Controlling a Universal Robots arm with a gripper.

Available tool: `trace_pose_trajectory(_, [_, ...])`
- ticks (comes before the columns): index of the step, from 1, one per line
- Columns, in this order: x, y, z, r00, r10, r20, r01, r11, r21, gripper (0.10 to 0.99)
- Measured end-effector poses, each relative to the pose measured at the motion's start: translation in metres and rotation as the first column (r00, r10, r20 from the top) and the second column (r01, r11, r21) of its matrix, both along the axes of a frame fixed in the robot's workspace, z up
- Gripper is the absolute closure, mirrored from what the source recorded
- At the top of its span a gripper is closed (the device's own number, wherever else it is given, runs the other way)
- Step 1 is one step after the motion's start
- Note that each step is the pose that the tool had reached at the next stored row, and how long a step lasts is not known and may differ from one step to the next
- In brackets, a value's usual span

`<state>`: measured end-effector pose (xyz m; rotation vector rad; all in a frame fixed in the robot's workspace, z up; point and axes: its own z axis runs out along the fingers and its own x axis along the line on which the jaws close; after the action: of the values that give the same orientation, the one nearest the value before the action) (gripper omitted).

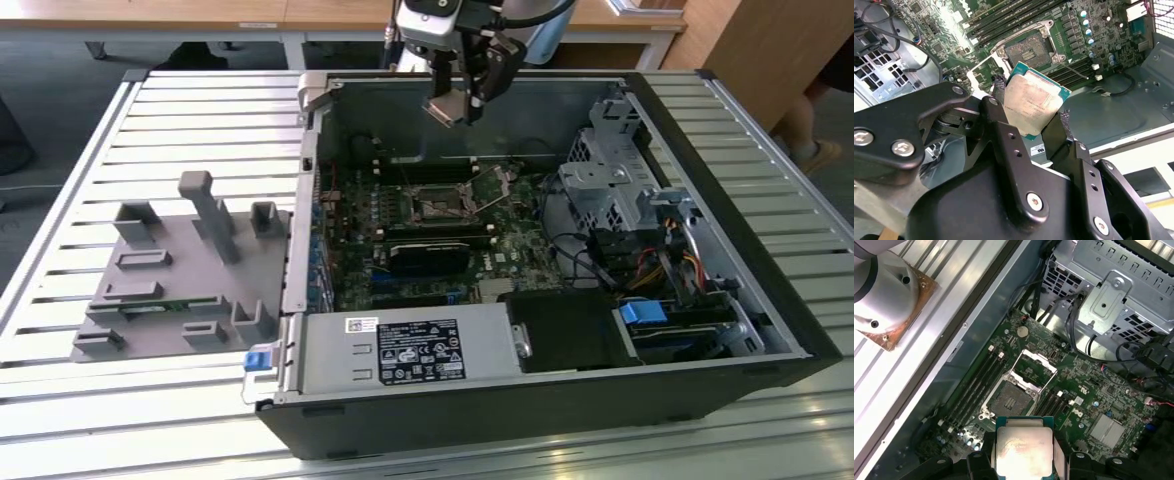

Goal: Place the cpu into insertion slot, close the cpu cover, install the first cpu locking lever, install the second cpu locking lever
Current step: 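Place the cpu into insertion slot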

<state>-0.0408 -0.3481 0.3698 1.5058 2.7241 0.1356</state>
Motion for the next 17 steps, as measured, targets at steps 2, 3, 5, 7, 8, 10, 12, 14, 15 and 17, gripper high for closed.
trace_pose_trajectory(2, [0.0000, 0.0000, 0.0000, 1.0000, -0.007, 0.0000, 0.007, 1.0000, 0.000, 0.545])
trace_pose_trajectory(3, [0.0000, 0.0000, 0.0000, 0.9999, -0.011, 0.0001, 0.011, 0.9999, 0.000, 0.545])
trace_pose_trajectory(5, [-0.0001, 0.0000, 0.0000, 0.9998, -0.019, 0.0000, 0.019, 0.9998, 0.000, 0.545])
trace_pose_trajectory(7, [-0.0001, 0.0000, 0.0000, 0.9996, -0.027, 0.0000, 0.027, 0.9996, 0.000, 0.545])
trace_pose_trajectory(8, [-0.0001, 0.0000, 0.0000, 0.9995, -0.030, 0.0000, 0.030, 0.9995, 0.000, 0.545])
trace_pose_trajectory(10, [-0.0001, 0.0000, 0.0000, 0.9993, -0.039, 0.0000, 0.039, 0.9993, 0.000, 0.545])
trace_pose_trajectory(12, [-0.0001, 0.0000, -0.0001, 0.9989, -0.047, 0.0001, 0.047, 0.9989, 0.000, 0.545])
trace_pose_trajectory(14, [-0.0001, 0.0000, -0.0001, 0.9985, -0.054, 0.0000, 0.054, 0.9985, 0.000, 0.545])
trace_pose_trajectory(15, [-0.0001, 0.0000, -0.0001, 0.9984, -0.057, 0.0000, 0.057, 0.9984, 0.000, 0.545])
trace_pose_trajectory(17, [-0.0001, 0.0000, -0.0001, 0.9980, -0.064, 0.0001, 0.064, 0.9980, 0.000, 0.545])
